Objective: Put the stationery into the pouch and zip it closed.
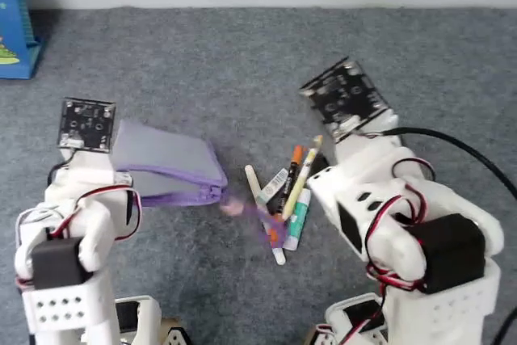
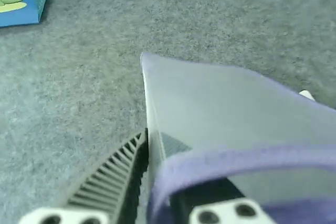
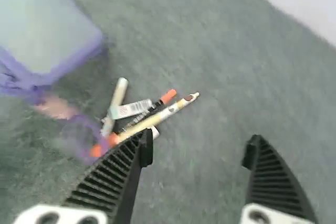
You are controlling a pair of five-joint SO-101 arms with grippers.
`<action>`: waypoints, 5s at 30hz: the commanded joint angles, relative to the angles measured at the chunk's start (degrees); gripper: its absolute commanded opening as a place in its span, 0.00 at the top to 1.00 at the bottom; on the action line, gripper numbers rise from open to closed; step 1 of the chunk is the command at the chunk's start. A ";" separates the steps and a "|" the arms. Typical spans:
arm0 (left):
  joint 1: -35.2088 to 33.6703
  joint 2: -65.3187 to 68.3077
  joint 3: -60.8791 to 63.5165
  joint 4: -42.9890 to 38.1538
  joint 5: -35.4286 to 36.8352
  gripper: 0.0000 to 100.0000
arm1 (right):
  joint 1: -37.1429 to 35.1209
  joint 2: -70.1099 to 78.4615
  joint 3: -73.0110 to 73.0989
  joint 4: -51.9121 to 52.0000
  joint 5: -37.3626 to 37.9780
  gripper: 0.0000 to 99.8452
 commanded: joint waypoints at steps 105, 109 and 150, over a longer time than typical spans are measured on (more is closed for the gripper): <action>-0.09 0.97 0.84 0.44 9.76 0.99 | 2.24 50.42 27.16 -30.29 -16.44 0.99; -0.09 0.97 1.45 0.26 9.67 0.99 | 2.42 49.27 27.16 -29.41 -16.35 0.99; 6.95 1.41 -4.44 2.02 10.02 0.99 | -21.23 -35.91 35.34 -38.11 -23.74 0.99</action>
